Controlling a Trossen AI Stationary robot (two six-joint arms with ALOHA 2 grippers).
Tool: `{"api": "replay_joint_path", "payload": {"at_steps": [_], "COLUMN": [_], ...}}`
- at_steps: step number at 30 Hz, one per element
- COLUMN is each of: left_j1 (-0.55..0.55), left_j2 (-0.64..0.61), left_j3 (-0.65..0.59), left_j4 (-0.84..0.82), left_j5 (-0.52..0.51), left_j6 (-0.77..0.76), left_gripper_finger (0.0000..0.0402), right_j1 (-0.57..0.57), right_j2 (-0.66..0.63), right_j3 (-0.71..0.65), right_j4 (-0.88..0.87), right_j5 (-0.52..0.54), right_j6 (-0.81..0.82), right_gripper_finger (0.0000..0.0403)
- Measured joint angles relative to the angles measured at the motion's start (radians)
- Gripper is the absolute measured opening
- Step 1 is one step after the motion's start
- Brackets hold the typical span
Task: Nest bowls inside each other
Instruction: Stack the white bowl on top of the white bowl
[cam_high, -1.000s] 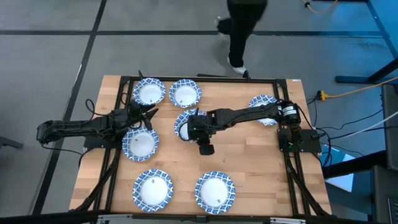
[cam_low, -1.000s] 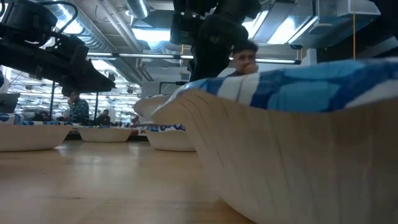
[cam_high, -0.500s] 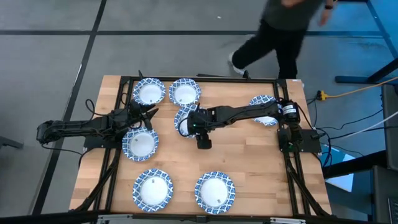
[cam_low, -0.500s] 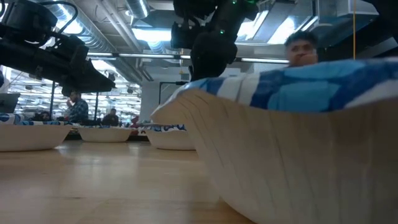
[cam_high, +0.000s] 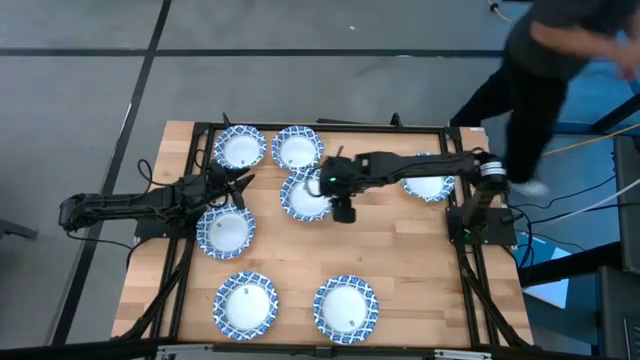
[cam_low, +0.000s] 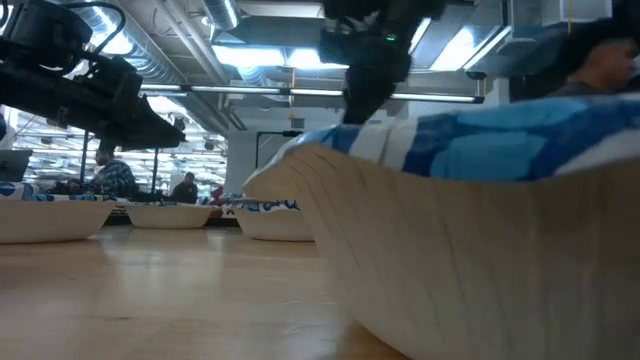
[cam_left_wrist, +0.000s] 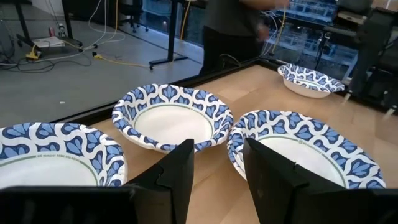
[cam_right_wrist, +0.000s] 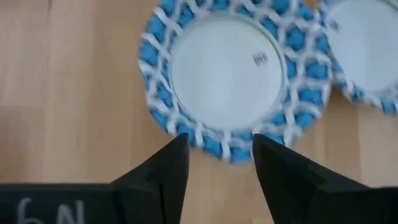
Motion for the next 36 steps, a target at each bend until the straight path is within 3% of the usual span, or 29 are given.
{"api": "replay_joint_path", "payload": {"at_steps": [9, 20, 25, 36], "left_j1": [0.0, 0.0, 0.0, 0.0], "left_j2": [0.012, 0.011, 0.011, 0.011], "left_j3": [0.0, 0.0, 0.0, 0.0], "left_j4": [0.001, 0.001, 0.001, 0.002], "left_j5": [0.0, -0.002, -0.008, -0.01], "left_j6": [0.0, 0.0, 0.0, 0.0], "left_gripper_finger": [0.0133, 0.0133, 0.0133, 0.0133], "right_j1": [-0.05, -0.051, -0.056, -0.099], "right_j2": [-0.316, -0.644, -0.677, -0.645], "right_j3": [-0.404, -0.717, -0.754, -0.873], "right_j4": [0.129, -0.012, -0.104, -0.074], "right_j5": [0.015, 0.226, 0.316, 0.267], "right_j6": [0.132, 0.576, 0.712, 0.778], "right_gripper_finger": [0.0177, 0.0177, 0.0177, 0.0177]}}
